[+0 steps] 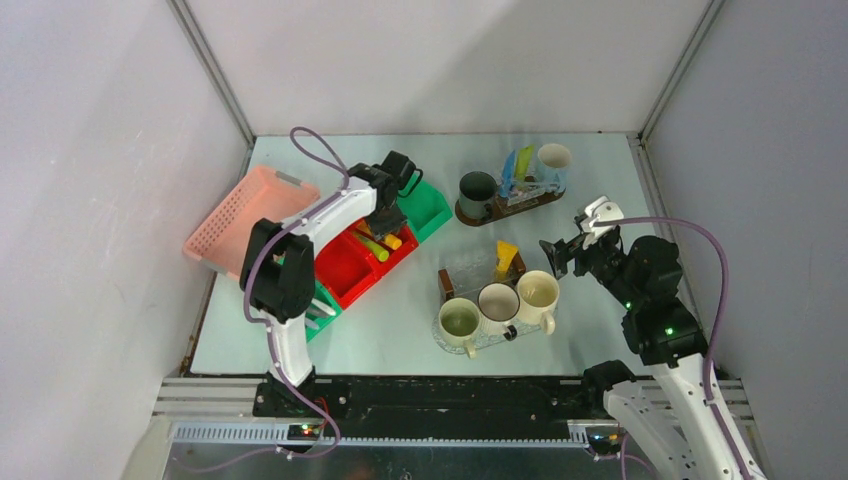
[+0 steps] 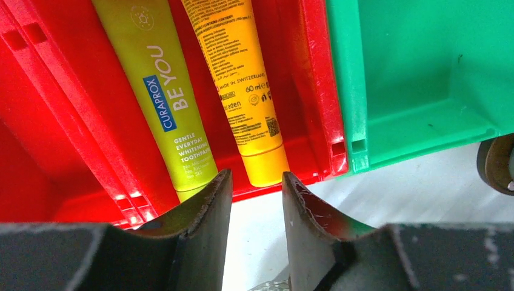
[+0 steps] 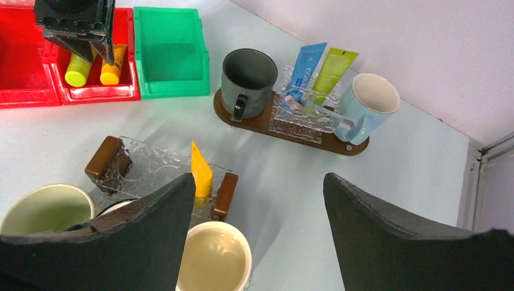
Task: Prepare toiletry sets of a toothbrush and toothpaste on the tray
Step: Pick up the toothpaste from the storage box.
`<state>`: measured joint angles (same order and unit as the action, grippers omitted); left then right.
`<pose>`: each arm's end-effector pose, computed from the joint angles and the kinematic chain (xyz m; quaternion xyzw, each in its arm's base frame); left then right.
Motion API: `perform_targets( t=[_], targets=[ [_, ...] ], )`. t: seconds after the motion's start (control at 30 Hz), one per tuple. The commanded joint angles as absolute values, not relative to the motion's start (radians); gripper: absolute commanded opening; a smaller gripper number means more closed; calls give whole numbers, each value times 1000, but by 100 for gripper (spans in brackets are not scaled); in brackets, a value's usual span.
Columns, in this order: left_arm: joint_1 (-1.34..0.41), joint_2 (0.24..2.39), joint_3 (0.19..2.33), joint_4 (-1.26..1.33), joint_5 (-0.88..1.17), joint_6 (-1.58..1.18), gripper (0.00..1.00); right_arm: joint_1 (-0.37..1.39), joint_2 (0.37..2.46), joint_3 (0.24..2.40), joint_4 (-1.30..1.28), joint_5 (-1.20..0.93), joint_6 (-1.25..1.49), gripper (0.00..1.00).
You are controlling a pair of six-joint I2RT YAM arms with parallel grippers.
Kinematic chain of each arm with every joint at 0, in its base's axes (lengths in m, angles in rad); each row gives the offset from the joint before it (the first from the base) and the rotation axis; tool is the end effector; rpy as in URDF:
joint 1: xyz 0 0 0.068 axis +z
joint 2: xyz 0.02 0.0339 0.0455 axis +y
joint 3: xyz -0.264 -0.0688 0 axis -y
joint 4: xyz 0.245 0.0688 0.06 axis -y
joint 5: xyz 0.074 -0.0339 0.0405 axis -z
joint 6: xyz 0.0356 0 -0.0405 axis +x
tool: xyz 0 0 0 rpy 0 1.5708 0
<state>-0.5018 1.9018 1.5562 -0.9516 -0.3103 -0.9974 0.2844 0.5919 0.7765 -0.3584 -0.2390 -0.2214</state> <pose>0.3435 -0.1760 0.2327 -0.2605 0.9437 0.0203 0.2029 0.1298 0.0467 0.3460 -0.2645 0.7170 0.1114 0.6353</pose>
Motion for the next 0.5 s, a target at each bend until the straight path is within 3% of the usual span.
perform_targets(
  t=[0.0,0.47],
  targets=[
    [-499,1901,1546,-920,-328,-1082,43,289,594,784,-354,-228,-240,80],
    [-458,1994,1512,-861,-300,-1155,47,297,622,782,-340,-234,-248,80]
  ],
)
